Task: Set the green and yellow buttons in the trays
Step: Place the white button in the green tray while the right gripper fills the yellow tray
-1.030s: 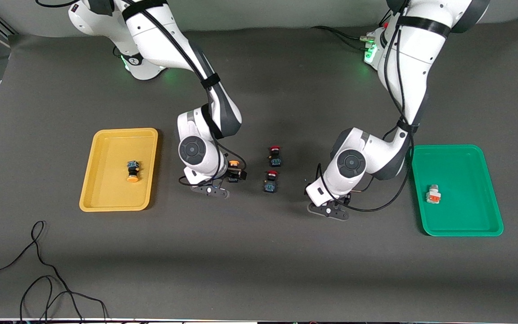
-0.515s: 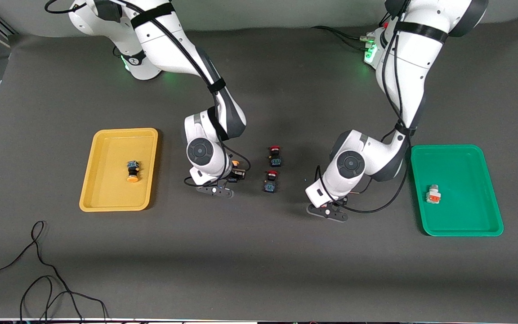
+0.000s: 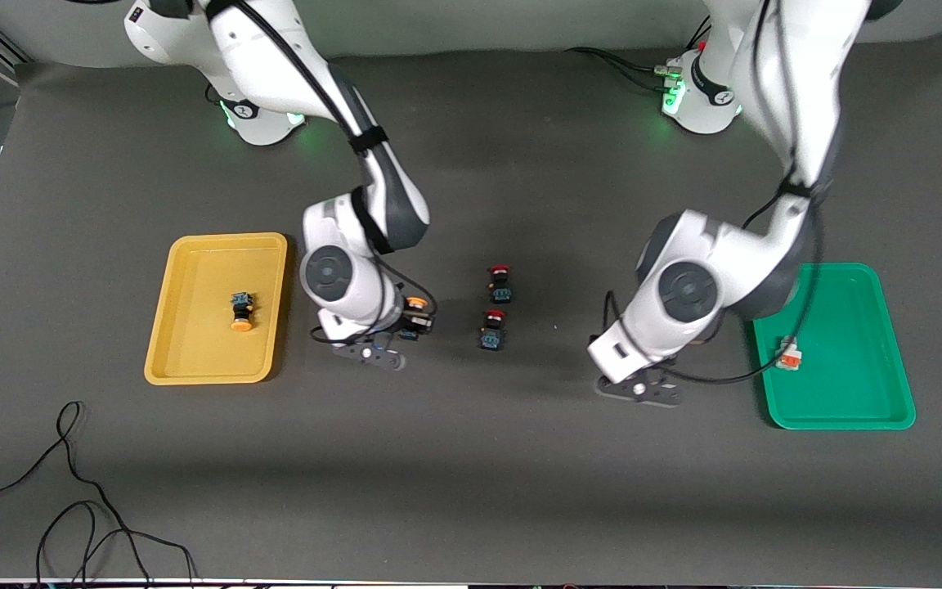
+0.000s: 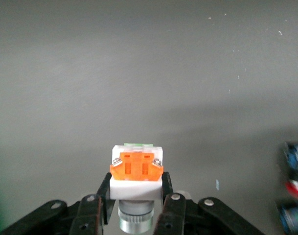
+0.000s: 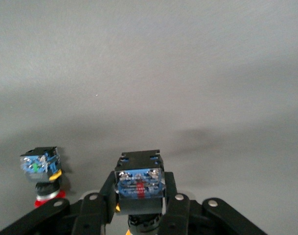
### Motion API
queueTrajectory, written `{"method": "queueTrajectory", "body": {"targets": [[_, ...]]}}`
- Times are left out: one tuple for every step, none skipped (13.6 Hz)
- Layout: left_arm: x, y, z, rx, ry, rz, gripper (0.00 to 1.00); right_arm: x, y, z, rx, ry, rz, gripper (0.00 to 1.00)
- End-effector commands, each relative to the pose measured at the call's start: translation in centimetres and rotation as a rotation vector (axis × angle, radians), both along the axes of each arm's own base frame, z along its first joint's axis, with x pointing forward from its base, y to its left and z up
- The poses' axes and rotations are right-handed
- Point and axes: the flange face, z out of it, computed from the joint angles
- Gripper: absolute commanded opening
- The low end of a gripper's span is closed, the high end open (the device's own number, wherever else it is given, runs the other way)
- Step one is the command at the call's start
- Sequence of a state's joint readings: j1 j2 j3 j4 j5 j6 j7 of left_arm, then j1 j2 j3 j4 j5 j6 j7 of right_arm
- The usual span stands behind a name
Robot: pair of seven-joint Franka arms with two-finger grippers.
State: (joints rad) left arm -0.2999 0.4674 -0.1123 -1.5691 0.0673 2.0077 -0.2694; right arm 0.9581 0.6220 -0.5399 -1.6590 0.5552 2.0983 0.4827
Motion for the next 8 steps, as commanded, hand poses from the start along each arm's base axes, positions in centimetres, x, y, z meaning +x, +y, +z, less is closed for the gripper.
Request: {"method": "queueTrajectory", "body": {"targets": [[-0.8,6.2,6.4,0.016,0.088,0.084,0.0,0.7,-6.7,5.9,0.013,0.062,0.07,0.0],[-0.6,9.2,7.5,0.009,0.101,0.06,0.0,1.2,-9.4,7.2,0.009,0.074,0.098,0.0],[-0.1,13.3,7.8,0.003,0.127,0.035,0.0,1.5,-12.0,8.2,0.012,0.089,0.136,0.0],[0.3,18.4,7.9,-0.004,0.154,0.034,0.0,1.8,-15.1,9.0,-0.006,0.103,0.187,0.0],[0.4,22.7,7.8,-0.014,0.172,0.021,0.0,2.0,-17.9,9.6,-0.043,0.111,0.262,0.0],[0.5,27.2,7.5,-0.02,0.179,0.029,0.0,2.0,-20.6,9.4,-0.071,0.122,0.323,0.0],[0.4,30.8,7.2,-0.022,0.182,0.033,0.0,1.8,-23.3,9.1,-0.071,0.129,0.358,0.0],[0.1,34.4,6.7,-0.029,0.184,0.032,0.0,1.5,-25.9,8.6,-0.065,0.133,0.382,0.0]]}}
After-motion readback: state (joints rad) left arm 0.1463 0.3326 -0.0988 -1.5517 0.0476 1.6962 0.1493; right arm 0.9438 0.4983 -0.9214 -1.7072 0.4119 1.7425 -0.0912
